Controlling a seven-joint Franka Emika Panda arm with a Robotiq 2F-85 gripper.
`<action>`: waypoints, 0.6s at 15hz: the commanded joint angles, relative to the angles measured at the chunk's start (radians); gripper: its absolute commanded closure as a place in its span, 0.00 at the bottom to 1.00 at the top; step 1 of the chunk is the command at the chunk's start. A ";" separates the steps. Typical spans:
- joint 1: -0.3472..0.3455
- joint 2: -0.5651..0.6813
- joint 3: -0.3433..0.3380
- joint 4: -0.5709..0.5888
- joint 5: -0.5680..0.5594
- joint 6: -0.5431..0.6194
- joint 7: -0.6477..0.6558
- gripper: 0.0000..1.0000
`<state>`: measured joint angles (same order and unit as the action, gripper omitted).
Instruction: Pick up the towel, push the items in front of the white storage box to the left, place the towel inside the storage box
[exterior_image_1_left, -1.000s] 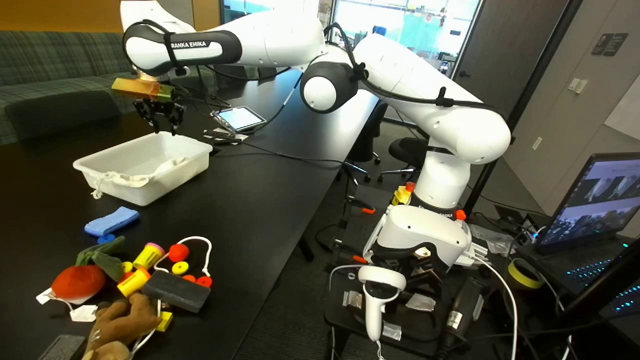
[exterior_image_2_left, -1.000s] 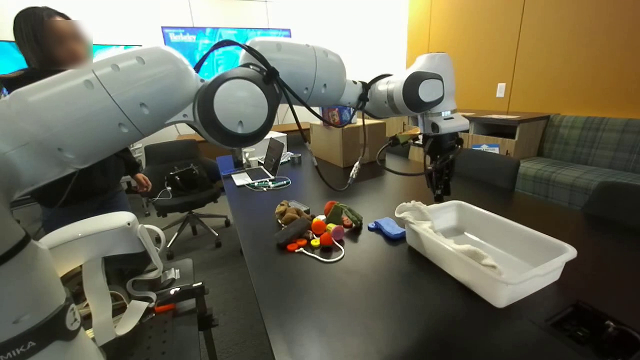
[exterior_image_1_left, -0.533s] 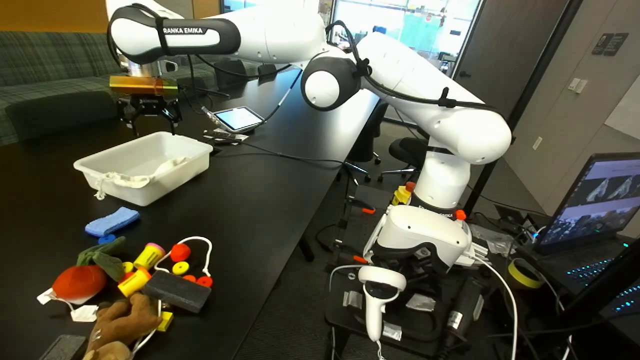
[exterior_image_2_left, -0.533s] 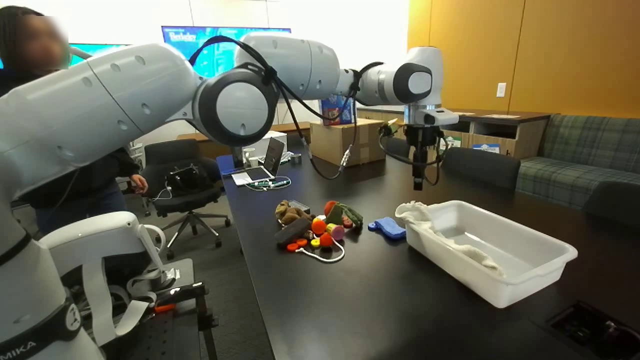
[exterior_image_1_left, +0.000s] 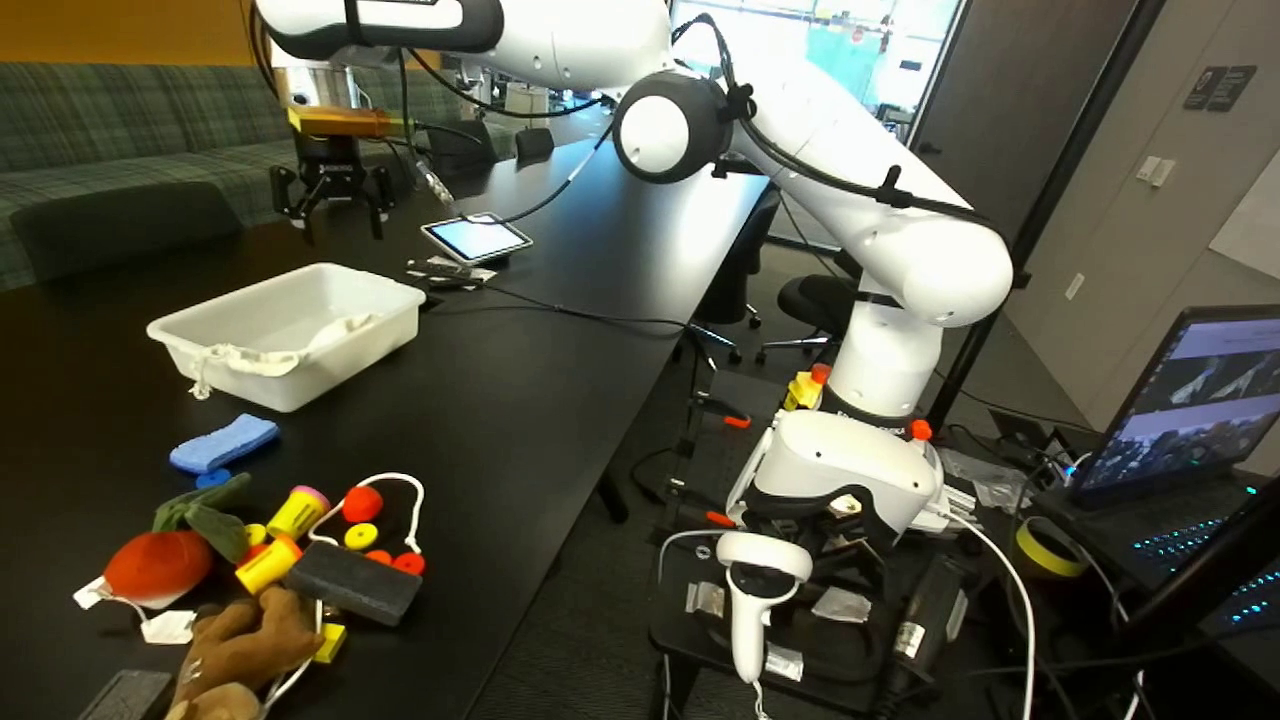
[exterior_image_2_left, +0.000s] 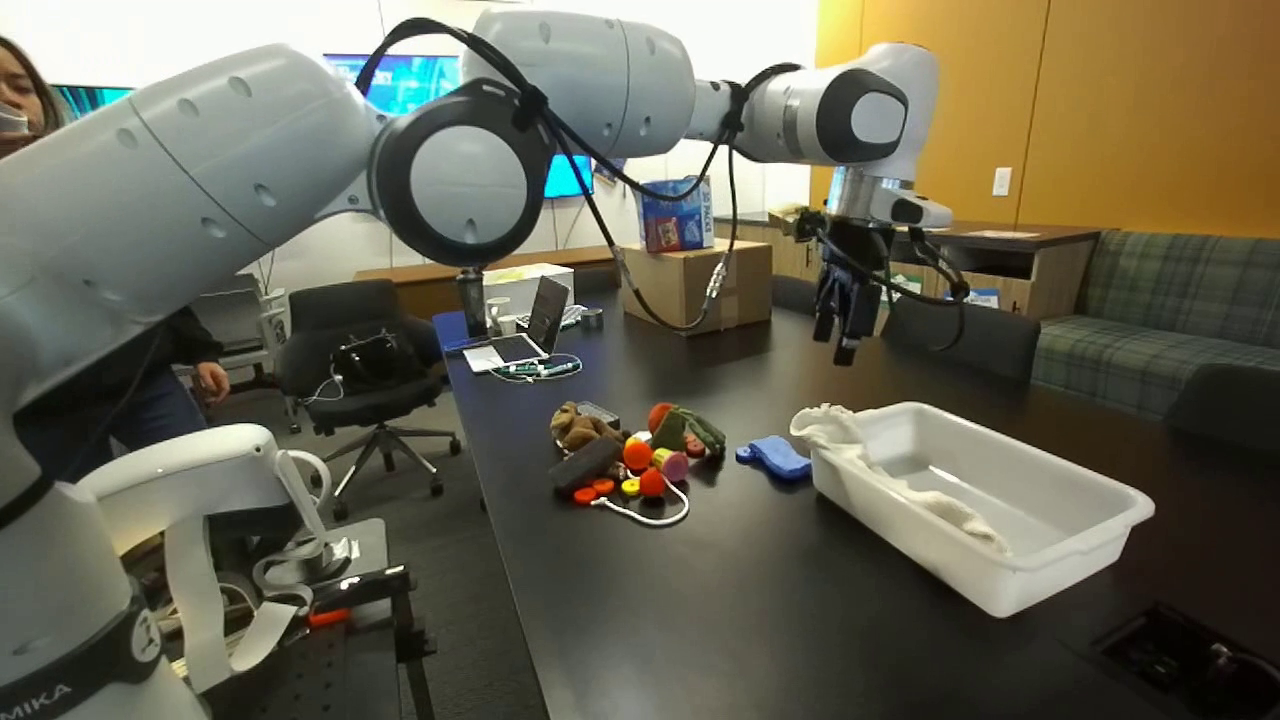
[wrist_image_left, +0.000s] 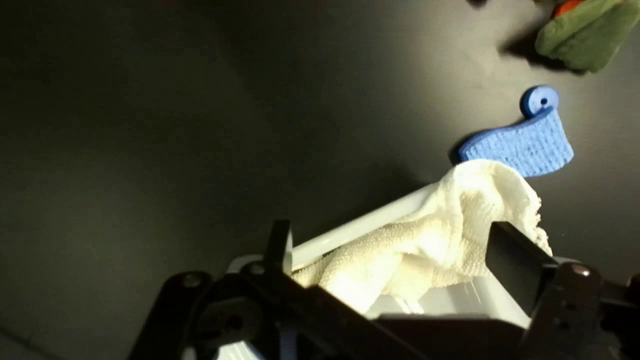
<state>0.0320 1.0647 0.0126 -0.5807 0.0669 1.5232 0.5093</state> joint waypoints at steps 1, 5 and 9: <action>-0.049 -0.092 0.047 -0.121 0.036 -0.081 -0.166 0.00; -0.056 -0.179 0.044 -0.276 0.018 -0.069 -0.291 0.00; -0.046 -0.273 0.032 -0.464 0.015 0.156 -0.310 0.00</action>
<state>-0.0208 0.9121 0.0492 -0.8464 0.0895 1.5122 0.2189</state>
